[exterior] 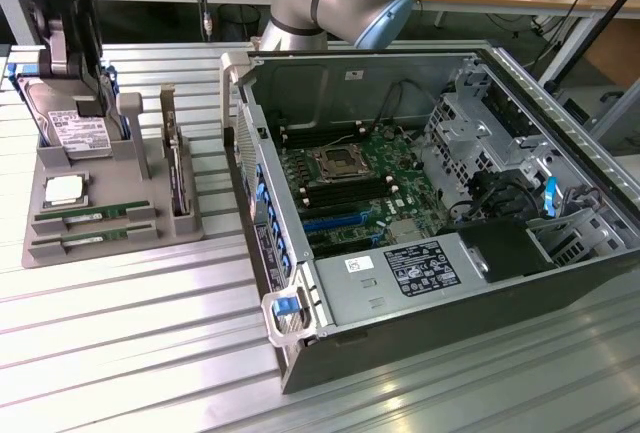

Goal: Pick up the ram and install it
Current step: 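Pick up the ram and move it above insertion slot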

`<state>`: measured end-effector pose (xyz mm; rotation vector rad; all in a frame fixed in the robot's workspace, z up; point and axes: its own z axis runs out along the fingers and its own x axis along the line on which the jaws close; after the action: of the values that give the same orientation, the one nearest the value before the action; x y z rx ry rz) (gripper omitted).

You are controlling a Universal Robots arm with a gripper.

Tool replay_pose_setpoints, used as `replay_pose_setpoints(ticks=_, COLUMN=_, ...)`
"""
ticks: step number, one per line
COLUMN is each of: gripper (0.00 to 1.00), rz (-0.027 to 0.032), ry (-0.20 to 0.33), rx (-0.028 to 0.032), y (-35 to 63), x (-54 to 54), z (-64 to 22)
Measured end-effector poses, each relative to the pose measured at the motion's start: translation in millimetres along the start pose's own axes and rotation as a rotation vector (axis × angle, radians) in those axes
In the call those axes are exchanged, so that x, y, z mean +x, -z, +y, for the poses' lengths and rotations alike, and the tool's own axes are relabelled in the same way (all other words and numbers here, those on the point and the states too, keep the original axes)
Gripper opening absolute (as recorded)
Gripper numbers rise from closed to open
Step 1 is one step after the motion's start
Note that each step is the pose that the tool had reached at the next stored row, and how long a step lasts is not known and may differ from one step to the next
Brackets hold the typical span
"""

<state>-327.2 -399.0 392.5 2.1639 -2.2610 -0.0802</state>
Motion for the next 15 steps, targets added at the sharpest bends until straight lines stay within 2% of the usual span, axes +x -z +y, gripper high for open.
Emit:
replay_pose_setpoints(ticks=5, gripper=0.11, rz=0.0043, ry=0.096, rx=-0.0027, y=-0.1, x=0.0, z=0.0)
replay_pose_setpoints(ticks=11, gripper=0.11, rz=0.0047, ry=0.106, rx=-0.0029, y=-0.1, x=0.0, z=0.0)
replay_pose_setpoints(ticks=14, gripper=0.3, rz=0.0047, ry=0.106, rx=-0.0029, y=-0.1, x=0.0, z=0.0)
replay_pose_setpoints(ticks=15, gripper=0.3, rz=0.0047, ry=0.106, rx=-0.0029, y=-0.1, x=0.0, z=0.0)
